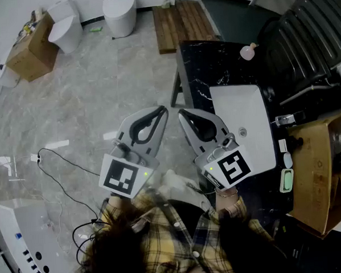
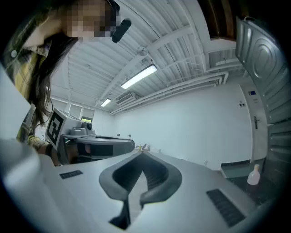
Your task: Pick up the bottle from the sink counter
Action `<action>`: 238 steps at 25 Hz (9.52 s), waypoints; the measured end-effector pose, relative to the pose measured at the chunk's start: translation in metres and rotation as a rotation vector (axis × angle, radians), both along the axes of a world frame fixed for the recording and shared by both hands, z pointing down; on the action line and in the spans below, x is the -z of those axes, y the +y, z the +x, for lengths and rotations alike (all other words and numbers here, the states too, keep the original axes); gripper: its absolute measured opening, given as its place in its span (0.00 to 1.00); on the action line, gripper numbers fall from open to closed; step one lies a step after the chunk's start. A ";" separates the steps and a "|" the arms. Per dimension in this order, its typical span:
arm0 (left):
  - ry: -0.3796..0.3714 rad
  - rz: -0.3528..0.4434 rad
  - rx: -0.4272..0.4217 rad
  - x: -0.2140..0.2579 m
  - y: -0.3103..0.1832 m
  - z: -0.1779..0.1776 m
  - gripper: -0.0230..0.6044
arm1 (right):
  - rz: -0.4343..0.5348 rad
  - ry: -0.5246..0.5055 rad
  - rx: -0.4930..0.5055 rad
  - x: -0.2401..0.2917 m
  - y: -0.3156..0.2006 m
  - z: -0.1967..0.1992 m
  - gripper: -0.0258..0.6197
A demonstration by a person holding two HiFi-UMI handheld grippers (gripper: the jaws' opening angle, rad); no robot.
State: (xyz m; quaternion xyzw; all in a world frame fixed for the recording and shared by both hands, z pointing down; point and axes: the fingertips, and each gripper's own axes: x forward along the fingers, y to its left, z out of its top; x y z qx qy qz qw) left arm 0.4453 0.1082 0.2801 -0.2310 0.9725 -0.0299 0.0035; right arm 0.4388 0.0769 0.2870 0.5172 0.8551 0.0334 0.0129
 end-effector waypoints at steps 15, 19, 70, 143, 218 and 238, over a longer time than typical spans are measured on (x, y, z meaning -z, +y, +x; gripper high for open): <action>0.037 -0.099 0.028 -0.011 -0.026 0.006 0.07 | -0.058 0.040 0.025 -0.011 -0.020 0.006 0.07; 0.047 -0.088 0.019 -0.017 -0.025 -0.005 0.07 | -0.042 0.055 0.013 -0.019 -0.020 -0.003 0.07; 0.061 0.053 -0.117 -0.046 0.212 -0.280 0.07 | 0.074 0.087 -0.307 -0.046 0.152 -0.291 0.07; 0.111 -0.107 -1.670 -0.064 -0.252 -0.556 0.08 | -0.044 0.174 -1.816 -0.047 -0.212 -0.487 0.07; 0.069 -0.271 -1.911 -0.176 -0.336 -0.503 0.38 | -0.092 0.240 -2.010 -0.127 -0.245 -0.463 0.07; 0.041 -0.261 -1.879 -0.196 -0.370 -0.497 0.38 | -0.175 0.254 -2.014 -0.148 -0.252 -0.460 0.07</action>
